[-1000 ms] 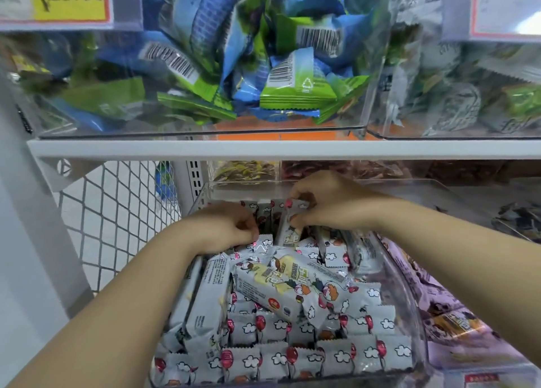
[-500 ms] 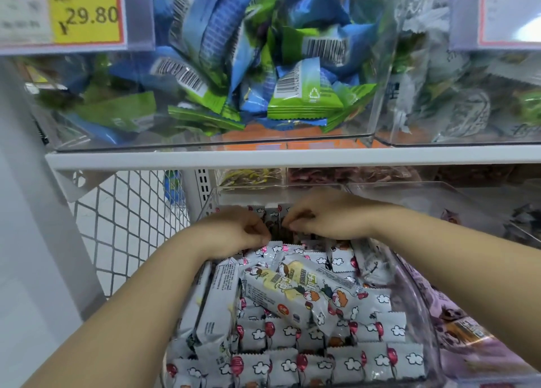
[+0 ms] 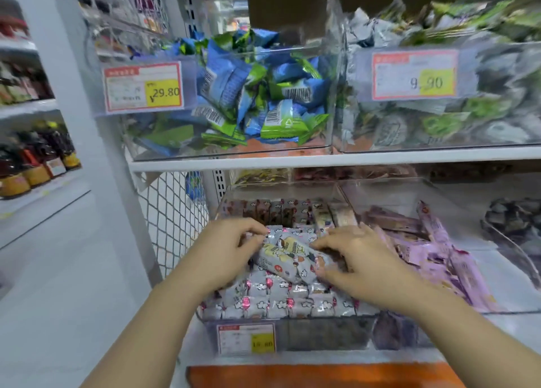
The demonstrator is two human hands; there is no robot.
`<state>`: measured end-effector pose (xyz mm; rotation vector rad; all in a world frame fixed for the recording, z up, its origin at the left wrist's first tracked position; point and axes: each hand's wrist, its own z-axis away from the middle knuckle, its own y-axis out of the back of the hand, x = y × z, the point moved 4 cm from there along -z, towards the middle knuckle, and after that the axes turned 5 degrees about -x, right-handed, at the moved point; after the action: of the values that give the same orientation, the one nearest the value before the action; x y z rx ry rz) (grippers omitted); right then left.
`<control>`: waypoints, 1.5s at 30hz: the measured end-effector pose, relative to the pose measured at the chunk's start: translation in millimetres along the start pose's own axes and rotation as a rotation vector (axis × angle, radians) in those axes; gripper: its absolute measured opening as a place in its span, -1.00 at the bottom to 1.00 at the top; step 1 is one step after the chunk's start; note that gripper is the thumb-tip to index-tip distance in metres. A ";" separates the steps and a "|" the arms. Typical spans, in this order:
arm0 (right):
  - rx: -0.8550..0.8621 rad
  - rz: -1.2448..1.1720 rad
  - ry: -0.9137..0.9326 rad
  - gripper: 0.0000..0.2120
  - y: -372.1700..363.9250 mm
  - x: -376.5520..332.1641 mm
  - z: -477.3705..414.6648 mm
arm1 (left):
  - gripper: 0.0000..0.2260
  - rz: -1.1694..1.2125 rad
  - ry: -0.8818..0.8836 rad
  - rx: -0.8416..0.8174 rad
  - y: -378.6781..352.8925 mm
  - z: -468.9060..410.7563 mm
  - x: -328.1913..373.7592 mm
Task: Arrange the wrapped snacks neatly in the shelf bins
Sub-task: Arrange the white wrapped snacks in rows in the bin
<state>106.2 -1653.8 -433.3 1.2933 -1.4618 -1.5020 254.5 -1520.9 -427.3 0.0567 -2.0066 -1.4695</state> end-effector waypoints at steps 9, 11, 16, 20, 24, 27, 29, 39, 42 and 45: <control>0.126 0.017 -0.009 -0.51 -12.0 3.6 1.2 | -0.64 -0.363 -0.026 -0.134 -24.1 8.3 34.6; 0.253 -0.091 0.012 -0.58 -8.8 8.8 3.7 | -0.62 -0.369 -0.018 -0.153 -25.7 4.7 35.2; 0.585 -0.512 -0.043 -0.71 10.8 26.2 18.3 | -0.58 -0.449 -0.027 -0.197 -32.0 -0.5 37.1; 0.714 -0.717 -0.132 -0.71 17.2 32.1 25.3 | -0.61 -0.324 -0.072 0.036 -26.0 1.4 45.1; 0.751 -0.934 -0.201 -0.82 21.6 31.7 28.7 | -0.61 -0.017 -0.039 0.319 -13.2 6.8 46.0; 0.548 -1.077 -0.180 -0.88 14.3 26.0 24.1 | -0.60 0.111 -0.014 0.333 -15.8 9.5 46.7; 0.387 -1.046 -0.147 -0.89 8.3 17.2 20.7 | -0.59 0.138 -0.033 0.297 -20.2 10.7 50.5; 0.177 -0.847 -0.114 -0.71 4.8 12.2 18.8 | -0.66 0.303 -0.060 0.050 -37.3 11.8 56.2; 0.158 -0.795 -0.081 -0.74 4.1 12.1 17.8 | -0.63 0.299 -0.064 0.040 -37.6 12.5 55.0; 0.175 -0.758 -0.066 -0.88 1.2 11.7 14.9 | -0.63 0.234 -0.110 0.102 -34.5 16.1 62.5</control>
<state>88.5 -1660.3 -436.2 2.0733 -1.2115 -1.9147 185.4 -1544.8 -430.9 -0.2138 -2.0950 -1.2457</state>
